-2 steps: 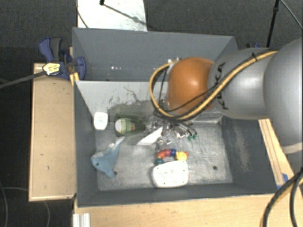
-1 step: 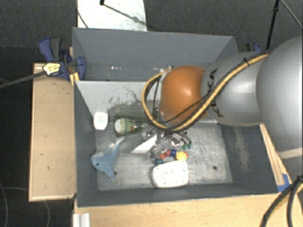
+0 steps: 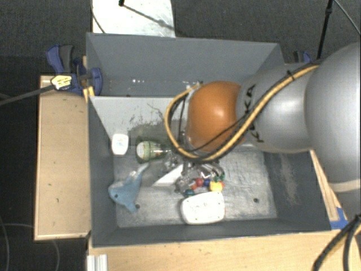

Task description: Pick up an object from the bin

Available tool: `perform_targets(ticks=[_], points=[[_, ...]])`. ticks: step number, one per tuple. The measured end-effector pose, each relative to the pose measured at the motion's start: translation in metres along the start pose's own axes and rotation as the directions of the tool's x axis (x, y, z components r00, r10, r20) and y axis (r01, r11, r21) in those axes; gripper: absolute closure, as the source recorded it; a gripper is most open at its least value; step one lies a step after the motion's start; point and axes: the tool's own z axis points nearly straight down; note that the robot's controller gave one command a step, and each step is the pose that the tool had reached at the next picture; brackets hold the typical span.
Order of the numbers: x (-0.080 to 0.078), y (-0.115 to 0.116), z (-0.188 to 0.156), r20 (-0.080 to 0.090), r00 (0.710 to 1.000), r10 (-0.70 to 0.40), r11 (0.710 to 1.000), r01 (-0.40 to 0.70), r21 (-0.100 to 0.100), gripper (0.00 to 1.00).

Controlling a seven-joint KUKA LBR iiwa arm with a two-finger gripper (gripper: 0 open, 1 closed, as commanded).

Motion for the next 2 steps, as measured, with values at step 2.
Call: perform_targets(ticks=[2], points=[[0.012, -0.014, -0.045, -0.008, 1.000, -0.008, 1.000, 0.008, 0.004, 1.00]])
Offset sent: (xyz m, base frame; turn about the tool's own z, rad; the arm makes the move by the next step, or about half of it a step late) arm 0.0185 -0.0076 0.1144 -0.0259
